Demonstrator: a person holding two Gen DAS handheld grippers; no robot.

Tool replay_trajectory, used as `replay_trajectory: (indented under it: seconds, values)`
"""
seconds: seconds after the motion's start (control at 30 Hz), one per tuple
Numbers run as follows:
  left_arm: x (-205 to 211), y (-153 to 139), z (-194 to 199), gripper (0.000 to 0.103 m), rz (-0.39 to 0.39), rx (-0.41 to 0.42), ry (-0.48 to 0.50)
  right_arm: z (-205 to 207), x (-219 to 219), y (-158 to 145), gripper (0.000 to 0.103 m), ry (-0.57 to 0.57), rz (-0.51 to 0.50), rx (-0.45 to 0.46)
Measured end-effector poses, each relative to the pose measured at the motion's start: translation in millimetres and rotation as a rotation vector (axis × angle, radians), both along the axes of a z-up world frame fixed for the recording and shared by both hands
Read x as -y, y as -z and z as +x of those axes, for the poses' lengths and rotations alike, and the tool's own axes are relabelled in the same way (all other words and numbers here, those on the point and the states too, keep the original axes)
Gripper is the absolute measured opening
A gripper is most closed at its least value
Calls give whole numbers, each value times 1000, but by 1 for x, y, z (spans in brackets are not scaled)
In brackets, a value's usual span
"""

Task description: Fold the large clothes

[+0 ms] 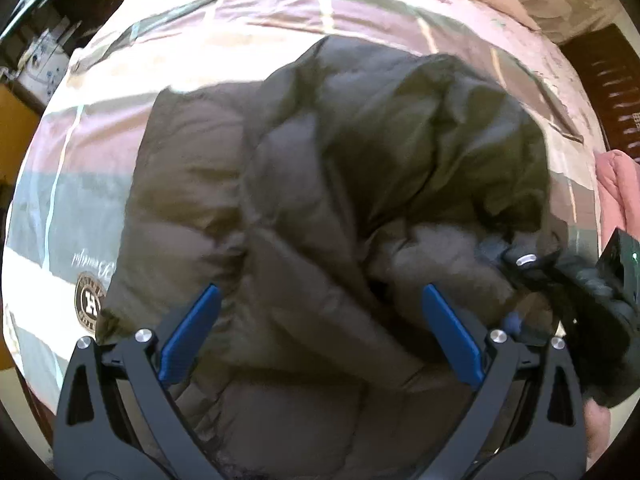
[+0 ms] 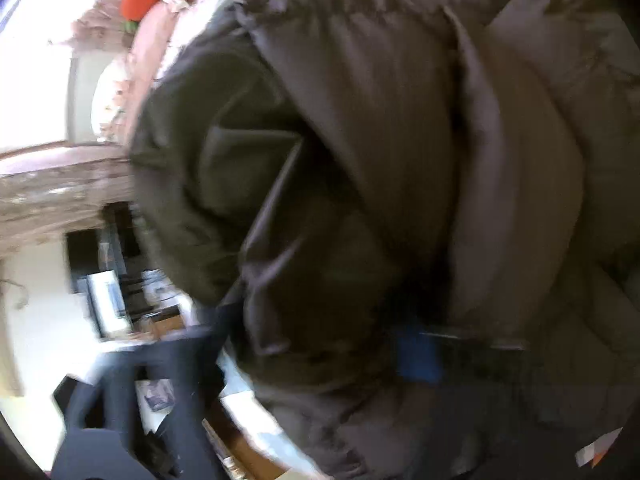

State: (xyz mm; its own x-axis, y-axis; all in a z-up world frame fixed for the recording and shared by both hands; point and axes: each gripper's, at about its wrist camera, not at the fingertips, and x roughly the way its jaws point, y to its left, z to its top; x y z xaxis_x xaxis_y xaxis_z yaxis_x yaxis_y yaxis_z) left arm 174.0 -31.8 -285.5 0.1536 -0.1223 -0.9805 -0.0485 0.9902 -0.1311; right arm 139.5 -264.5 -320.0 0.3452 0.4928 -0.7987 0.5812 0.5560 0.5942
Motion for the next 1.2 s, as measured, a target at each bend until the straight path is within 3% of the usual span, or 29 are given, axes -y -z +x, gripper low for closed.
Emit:
replay_trajectory:
  seconds: [0.1,0.27,0.33,0.4,0.47,0.5,0.6,0.73,0.83,0.93,1.03,1.17,1.2]
  values:
    - [-12,3,-4,101,12,-2,-19,-16,1,-29,16,-37,-81,140]
    - [-22,-1,-6,101,29,20,-24,-91,30,-76,14,-39,-134,320]
    - [-21,-5,-5,101,32,36,-15,-119,37,-71,14,-59,-193,274]
    - [-16,-8,-4,101,32,54,-5,-138,41,-46,15,-93,-247,161]
    - [-6,-10,-4,101,30,63,19,-155,46,-12,17,-91,-177,45]
    - [0,-9,-4,101,46,63,34,-158,47,-9,32,-89,-168,34]
    - [17,-7,-4,101,77,76,72,-158,48,-32,62,-98,-254,70]
    - [27,0,-2,101,74,53,85,-161,63,-68,63,2,-302,154]
    - [25,-21,-7,101,71,149,56,-145,62,-96,62,-5,-279,290]
    - [25,-46,-13,101,56,277,54,-114,53,-109,57,-59,-303,355]
    - [42,-35,-7,101,60,227,116,-73,40,-92,55,-127,-353,297]
    - [59,2,-5,101,79,162,172,-52,26,-48,55,-253,-459,88]
    - [60,11,-5,101,80,140,174,-51,25,-43,55,-257,-462,71]
